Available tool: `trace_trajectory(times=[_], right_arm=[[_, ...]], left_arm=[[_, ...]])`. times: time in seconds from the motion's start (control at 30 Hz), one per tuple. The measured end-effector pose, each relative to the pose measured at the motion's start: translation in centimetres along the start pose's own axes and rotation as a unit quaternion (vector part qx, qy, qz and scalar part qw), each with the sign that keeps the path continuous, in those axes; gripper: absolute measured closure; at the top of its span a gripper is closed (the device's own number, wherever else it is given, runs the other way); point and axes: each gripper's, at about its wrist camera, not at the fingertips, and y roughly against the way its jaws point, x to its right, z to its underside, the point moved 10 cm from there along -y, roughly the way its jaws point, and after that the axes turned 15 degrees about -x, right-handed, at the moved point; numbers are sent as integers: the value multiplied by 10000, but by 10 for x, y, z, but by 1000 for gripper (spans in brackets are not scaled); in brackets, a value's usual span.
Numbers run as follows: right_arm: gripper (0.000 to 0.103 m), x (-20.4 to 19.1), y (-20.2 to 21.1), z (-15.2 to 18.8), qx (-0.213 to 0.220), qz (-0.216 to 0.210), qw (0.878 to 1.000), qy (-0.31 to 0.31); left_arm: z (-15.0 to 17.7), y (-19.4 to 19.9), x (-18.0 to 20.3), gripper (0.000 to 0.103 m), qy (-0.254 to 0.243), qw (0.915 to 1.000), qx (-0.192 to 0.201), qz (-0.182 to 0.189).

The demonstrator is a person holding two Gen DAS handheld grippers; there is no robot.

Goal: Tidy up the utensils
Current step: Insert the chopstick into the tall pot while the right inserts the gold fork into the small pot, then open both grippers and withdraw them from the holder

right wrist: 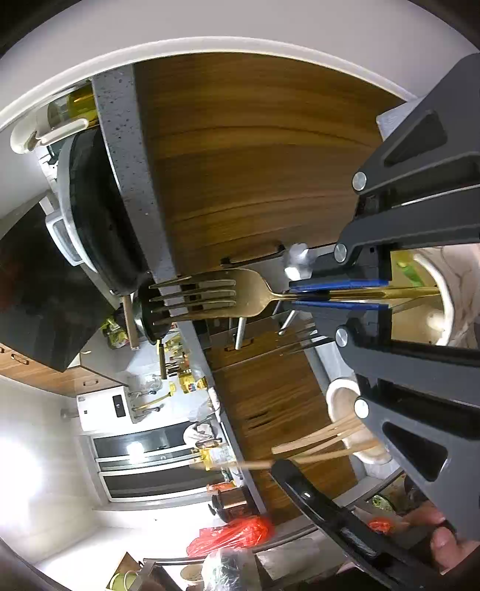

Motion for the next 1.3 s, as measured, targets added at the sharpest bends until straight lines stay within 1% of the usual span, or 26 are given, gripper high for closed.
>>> trace_trajectory(times=[0.07,0.2,0.27,0.47,0.53,0.7,0.77,0.83,0.87,0.9,0.93,1.03,1.07,1.1,1.17,1.2,1.23,1.27,1.3], right_arm=[[98,0,0,4,-48,57,10000,26],[98,3,4,15,-131,197,9997,35],[98,6,7,17,-108,248,9996,15],[97,11,7,19,-92,318,9994,-62],[97,12,6,19,-102,324,9994,-74],[96,12,3,16,-106,357,9993,-97],[94,11,3,16,-102,338,9993,-92],[83,7,3,16,-92,290,9995,-25],[79,5,3,15,-83,297,9995,-1],[65,5,5,15,-64,330,9994,7],[55,4,6,15,-40,311,9995,10],[53,1,11,13,7,278,9996,37],[50,0,14,13,39,295,9995,49],[45,1,17,14,61,302,9995,44],[41,1,22,16,52,282,9996,18],[37,1,25,18,42,273,9996,-4],[31,2,27,19,38,262,9996,-22],[28,3,31,22,29,247,9997,-60],[21,4,34,24,16,248,9996,-102]], left_arm=[[9,5,0,98,-37,9999,-97,-11],[31,4,-4,98,26,9986,-531,18],[40,3,-8,98,61,9975,-698,-40],[48,1,-16,97,99,9963,-850,-117],[48,1,-17,92,120,9960,-885,-106],[47,2,-17,89,134,9957,-911,-133],[46,4,-17,78,121,9957,-911,-143],[47,7,-18,54,118,9954,-922,-213],[47,8,-19,52,120,9954,-920,-246],[48,10,-21,50,136,9952,-928,-294],[50,11,-22,46,159,9949,-949,-297],[52,18,-23,40,218,9947,-967,-259],[53,20,-23,40,202,9948,-964,-264],[53,23,-23,39,175,9948,-959,-288],[55,30,-22,35,110,9948,-954,-327],[56,34,-21,25,91,9948,-946,-357],[56,39,-22,19,92,9951,-908,-391],[56,43,-22,17,91,9953,-878,-399],[57,48,-21,16,81,9955,-859,-393]])
